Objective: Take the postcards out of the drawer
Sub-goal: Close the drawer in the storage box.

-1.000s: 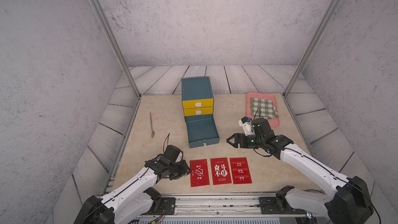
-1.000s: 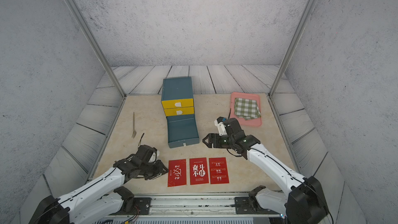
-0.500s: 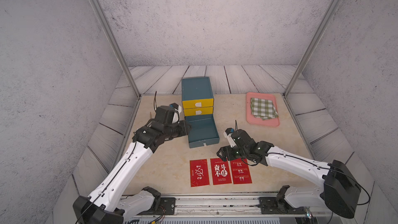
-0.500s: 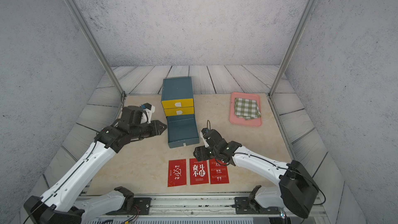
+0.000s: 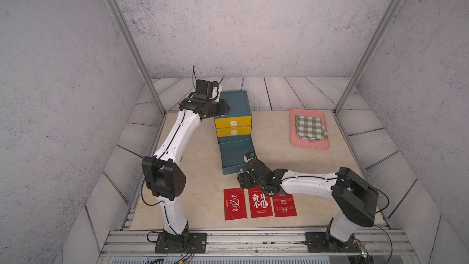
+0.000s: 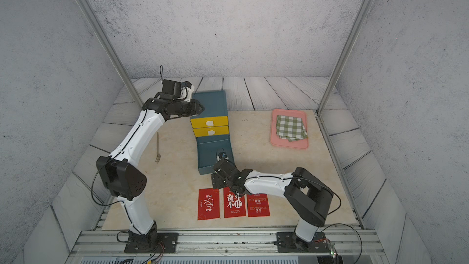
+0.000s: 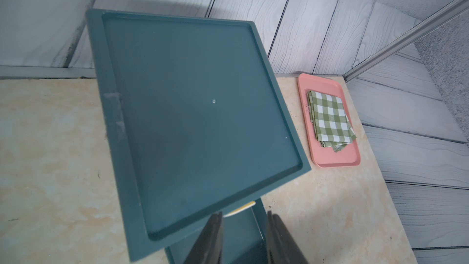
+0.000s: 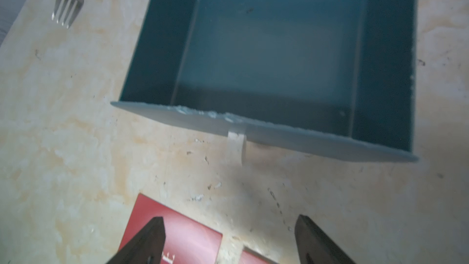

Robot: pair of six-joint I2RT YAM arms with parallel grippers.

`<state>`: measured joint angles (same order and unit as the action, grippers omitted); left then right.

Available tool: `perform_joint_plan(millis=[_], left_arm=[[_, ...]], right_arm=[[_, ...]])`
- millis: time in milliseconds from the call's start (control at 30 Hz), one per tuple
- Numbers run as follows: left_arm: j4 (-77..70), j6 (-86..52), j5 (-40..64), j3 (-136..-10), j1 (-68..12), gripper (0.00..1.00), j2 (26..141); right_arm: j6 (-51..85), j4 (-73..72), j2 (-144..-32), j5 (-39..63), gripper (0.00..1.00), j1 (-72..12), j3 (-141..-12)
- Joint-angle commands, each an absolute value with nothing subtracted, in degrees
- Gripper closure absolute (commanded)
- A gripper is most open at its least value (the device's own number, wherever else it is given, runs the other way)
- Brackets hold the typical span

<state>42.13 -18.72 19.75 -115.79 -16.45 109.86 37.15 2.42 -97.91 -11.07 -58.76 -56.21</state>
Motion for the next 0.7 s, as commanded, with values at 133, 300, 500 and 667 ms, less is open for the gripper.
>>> perform_joint_plan(millis=[133,300,500,667], left_arm=[[41.26,-16.11,22.52,-123.61,-14.85,0.65,115.85],[40.92,-15.73,23.67,-125.13,-14.81,0.65,119.32],[40.98,-14.72,24.21,-123.89,-14.82,0.66,121.03],[40.01,-14.68,24.7,-121.53,-14.85,0.68,121.05]], right_arm=[[37.89,1.13,-104.41,-15.2,0.16,-59.7,-60.36],[37.58,1.58,-107.41,-15.16,0.16,-59.75,-62.9],[37.6,1.49,-110.04,-15.35,0.16,-59.75,-65.18],[37.36,2.16,-111.83,-16.35,0.15,-59.59,-67.21]])
